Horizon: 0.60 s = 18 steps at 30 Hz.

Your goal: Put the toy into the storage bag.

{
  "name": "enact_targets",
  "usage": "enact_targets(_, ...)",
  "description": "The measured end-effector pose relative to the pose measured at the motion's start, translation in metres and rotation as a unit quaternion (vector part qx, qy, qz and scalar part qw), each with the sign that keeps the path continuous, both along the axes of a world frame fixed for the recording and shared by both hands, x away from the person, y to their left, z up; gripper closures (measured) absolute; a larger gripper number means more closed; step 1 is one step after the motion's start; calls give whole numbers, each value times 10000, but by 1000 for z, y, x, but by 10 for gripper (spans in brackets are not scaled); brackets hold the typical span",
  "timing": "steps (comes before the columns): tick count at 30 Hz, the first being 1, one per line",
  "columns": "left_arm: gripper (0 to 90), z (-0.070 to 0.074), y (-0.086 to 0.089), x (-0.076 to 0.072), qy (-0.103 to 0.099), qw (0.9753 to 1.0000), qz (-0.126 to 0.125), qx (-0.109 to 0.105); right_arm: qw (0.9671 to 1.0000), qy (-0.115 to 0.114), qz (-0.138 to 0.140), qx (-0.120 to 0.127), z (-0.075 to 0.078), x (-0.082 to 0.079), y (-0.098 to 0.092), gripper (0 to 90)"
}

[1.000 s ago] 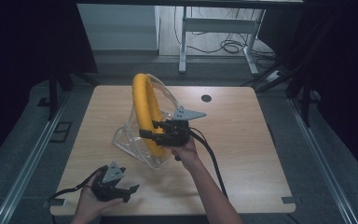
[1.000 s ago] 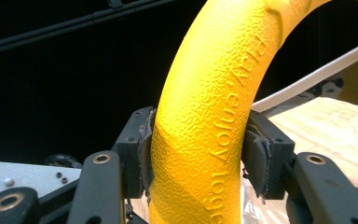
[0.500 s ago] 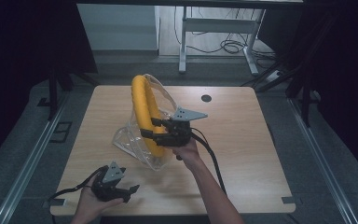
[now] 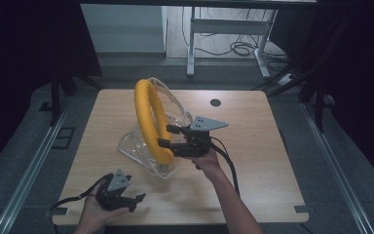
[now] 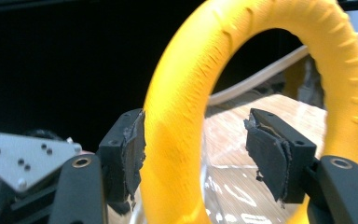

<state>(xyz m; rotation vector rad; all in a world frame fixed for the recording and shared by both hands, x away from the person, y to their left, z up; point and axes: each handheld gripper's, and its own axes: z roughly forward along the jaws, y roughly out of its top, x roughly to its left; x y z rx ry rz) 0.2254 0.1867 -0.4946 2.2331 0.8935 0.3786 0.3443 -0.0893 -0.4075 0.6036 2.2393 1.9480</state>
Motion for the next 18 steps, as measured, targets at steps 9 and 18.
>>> enact_targets(9, 203, -1, 0, 1, -4, 10000, 7, 56, 9992, -67, -254, -308, -10, -9, -39, 386)
enact_targets(18, 202, 0, 1, 1, -26, 10000, 54, 53, 9953, -27, -615, -748, -26, -19, -82, 388)
